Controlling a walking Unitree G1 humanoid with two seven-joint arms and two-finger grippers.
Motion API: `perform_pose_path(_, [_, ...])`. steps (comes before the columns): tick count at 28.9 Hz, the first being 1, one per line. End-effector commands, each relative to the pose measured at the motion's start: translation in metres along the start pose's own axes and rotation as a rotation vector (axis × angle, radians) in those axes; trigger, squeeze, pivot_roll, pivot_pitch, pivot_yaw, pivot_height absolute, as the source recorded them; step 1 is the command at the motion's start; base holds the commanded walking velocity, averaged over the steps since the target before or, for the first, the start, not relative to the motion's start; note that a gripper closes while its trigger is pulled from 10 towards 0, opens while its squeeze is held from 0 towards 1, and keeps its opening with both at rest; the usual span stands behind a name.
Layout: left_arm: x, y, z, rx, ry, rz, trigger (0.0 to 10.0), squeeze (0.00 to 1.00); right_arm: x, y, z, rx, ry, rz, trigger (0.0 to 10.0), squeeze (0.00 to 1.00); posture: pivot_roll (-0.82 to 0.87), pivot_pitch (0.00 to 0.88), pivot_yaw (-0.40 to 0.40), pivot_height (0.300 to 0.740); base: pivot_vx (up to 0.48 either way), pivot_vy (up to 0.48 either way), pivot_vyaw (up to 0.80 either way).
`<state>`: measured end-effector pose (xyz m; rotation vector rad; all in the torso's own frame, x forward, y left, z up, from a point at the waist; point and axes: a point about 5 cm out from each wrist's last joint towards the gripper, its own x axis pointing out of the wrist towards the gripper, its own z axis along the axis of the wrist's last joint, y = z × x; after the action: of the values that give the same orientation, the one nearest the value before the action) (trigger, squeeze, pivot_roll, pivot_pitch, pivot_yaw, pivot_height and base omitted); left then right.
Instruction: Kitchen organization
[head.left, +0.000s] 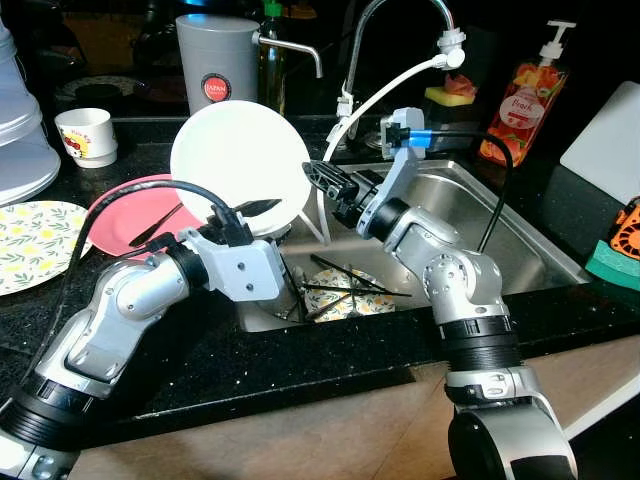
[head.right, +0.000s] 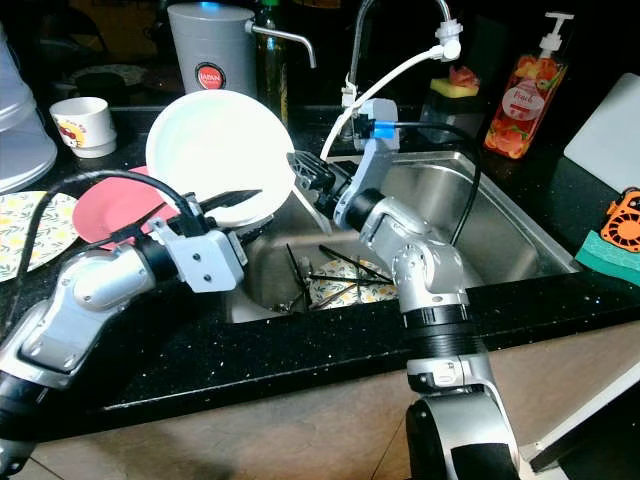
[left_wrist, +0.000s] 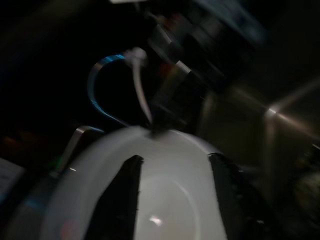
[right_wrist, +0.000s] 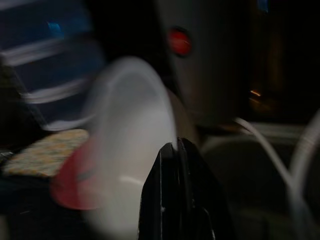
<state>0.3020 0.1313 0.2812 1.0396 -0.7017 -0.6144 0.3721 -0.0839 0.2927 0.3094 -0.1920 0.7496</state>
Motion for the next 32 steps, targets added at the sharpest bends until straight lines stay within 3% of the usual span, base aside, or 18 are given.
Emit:
perform_pose_path(1, [0.001,0.009,0.007,0.050,-0.032,0.053,10.0,1.00,-0.003,-0.012,0.005,-0.016,-0.025,-0.075,0.0,0.00,-0.01,0.070,-0.054,0.740,0.000,0.000,0.00])
perform_pose_path(5, [0.001,0.014,0.008,0.091,-0.034,0.088,10.0,1.00,-0.005,-0.025,0.008,-0.020,-0.047,-0.166,0.0,0.00,-0.01,0.074,-0.056,0.740,0.000,0.000,0.00])
perform_pose_path(6, [0.000,0.015,0.010,0.084,-0.048,0.097,10.0,0.06,-0.007,-0.031,0.009,-0.028,-0.051,-0.210,0.0,0.00,-0.01,0.077,-0.058,0.740,0.000,0.000,0.00])
perform_pose_path(11, [-0.002,0.018,0.013,0.071,-0.064,0.135,10.0,0.00,-0.012,-0.047,0.008,-0.075,-0.041,-0.331,0.0,0.00,-0.01,0.081,-0.058,0.740,0.000,0.000,0.00])
perform_pose_path(15, [-0.002,0.023,0.005,0.007,0.003,0.191,10.0,0.00,-0.016,-0.053,0.005,-0.113,-0.027,-0.371,0.0,0.00,-0.01,0.081,-0.058,0.740,0.000,0.000,0.00])
perform_pose_path(17, [0.000,0.021,-0.006,-0.190,0.088,0.206,10.0,0.00,-0.017,-0.055,0.000,-0.139,-0.009,-0.378,0.0,0.00,-0.01,0.086,-0.058,0.740,0.000,0.000,0.00])
perform_pose_path(18, [0.001,0.016,-0.012,-0.344,0.133,0.191,10.0,0.00,-0.018,-0.056,-0.003,-0.148,0.001,-0.377,0.0,0.00,-0.01,0.086,-0.058,0.740,0.000,0.000,0.00])
perform_pose_path(20, [0.004,0.003,-0.013,-0.552,0.158,0.129,10.0,0.00,-0.019,-0.058,-0.009,-0.158,0.018,-0.379,0.0,0.00,-0.01,0.086,-0.058,0.740,0.000,0.000,0.00])
perform_pose_path(25, [0.009,-0.023,-0.005,-0.837,0.165,-0.047,10.0,0.00,-0.021,-0.061,-0.021,-0.169,0.057,-0.391,0.0,0.00,-0.01,0.088,-0.056,0.740,0.000,0.000,0.00])
perform_pose_path(26, [0.009,-0.029,0.001,-0.918,0.150,-0.122,10.0,0.00,-0.021,-0.061,-0.024,-0.171,0.072,-0.387,0.0,0.00,-0.01,0.089,-0.056,0.740,0.000,0.000,0.00])
perform_pose_path(28, [0.008,-0.033,0.006,-0.955,0.150,-0.183,10.0,0.00,-0.021,-0.061,-0.026,-0.178,0.083,-0.383,0.0,0.00,-0.01,0.089,-0.056,0.740,0.000,0.000,0.00])
perform_pose_path(30, [0.004,-0.039,0.006,-0.930,0.204,-0.262,10.0,0.00,-0.020,-0.059,-0.031,-0.184,0.119,-0.359,0.0,0.00,-0.01,0.088,-0.055,0.740,0.000,0.000,0.00])
perform_pose_path(32, [0.000,-0.040,-0.003,-0.828,0.310,-0.268,10.0,0.00,-0.019,-0.055,-0.036,-0.202,0.150,-0.320,0.0,0.00,-0.01,0.089,-0.054,0.740,0.000,0.000,0.00])
